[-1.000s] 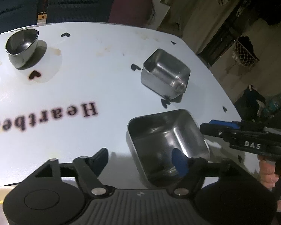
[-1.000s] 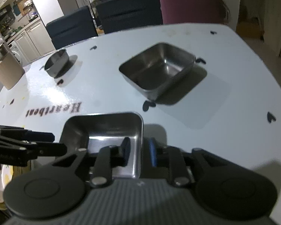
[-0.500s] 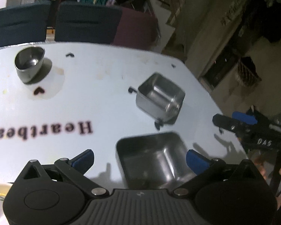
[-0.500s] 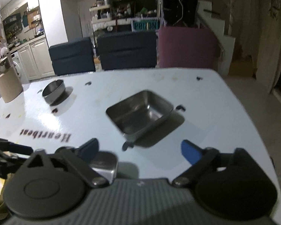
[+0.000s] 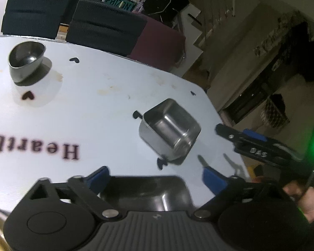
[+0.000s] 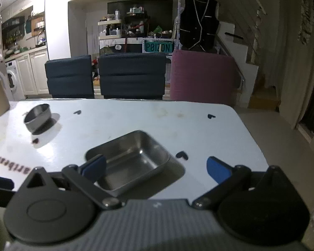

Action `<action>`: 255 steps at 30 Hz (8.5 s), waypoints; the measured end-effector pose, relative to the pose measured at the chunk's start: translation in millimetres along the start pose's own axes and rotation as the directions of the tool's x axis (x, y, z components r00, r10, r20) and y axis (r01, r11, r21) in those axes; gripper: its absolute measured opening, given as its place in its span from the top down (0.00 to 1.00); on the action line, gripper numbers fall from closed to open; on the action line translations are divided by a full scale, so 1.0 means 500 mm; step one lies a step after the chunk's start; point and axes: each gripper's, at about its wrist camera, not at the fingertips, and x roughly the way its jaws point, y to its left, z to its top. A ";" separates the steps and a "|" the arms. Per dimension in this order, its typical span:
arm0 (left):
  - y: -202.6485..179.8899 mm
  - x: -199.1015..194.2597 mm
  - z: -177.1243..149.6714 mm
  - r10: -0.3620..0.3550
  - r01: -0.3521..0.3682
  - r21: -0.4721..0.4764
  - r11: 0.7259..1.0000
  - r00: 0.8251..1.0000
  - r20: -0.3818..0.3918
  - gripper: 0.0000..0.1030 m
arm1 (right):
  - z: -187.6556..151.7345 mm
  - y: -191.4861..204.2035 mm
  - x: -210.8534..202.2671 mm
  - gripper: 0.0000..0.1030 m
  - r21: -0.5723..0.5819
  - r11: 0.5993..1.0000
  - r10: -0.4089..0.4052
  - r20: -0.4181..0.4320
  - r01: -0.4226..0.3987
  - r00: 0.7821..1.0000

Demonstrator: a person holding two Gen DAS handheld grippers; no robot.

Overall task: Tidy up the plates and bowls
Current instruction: 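Move both grippers to the smaller steel tray and close them on its rim, then lift the smaller steel tray with both grippers and carry it, then lower the smaller steel tray and open both grippers to release it, then move both grippers toward the round steel bowl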

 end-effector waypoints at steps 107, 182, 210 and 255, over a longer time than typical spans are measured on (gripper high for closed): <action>0.040 -0.072 -0.048 0.058 -0.043 0.111 0.993 0.990 -0.131 0.91 | -0.076 0.157 -0.092 0.94 0.041 0.995 0.095 -0.265 -0.087 0.960; 0.040 -0.030 -0.054 0.106 -0.071 0.199 0.978 0.979 -0.174 0.85 | -0.118 0.122 0.023 0.83 0.122 0.986 0.152 -0.396 -0.112 0.906; 0.022 -0.124 -0.046 0.135 -0.111 0.240 0.964 0.987 -0.088 0.02 | -0.105 0.097 -0.093 0.17 0.125 0.989 0.107 -0.270 -0.075 0.957; 0.364 -0.254 0.182 0.345 -0.356 0.076 0.931 0.929 0.132 0.00 | 0.119 0.467 0.077 0.00 0.045 0.978 0.206 -0.088 -0.203 0.975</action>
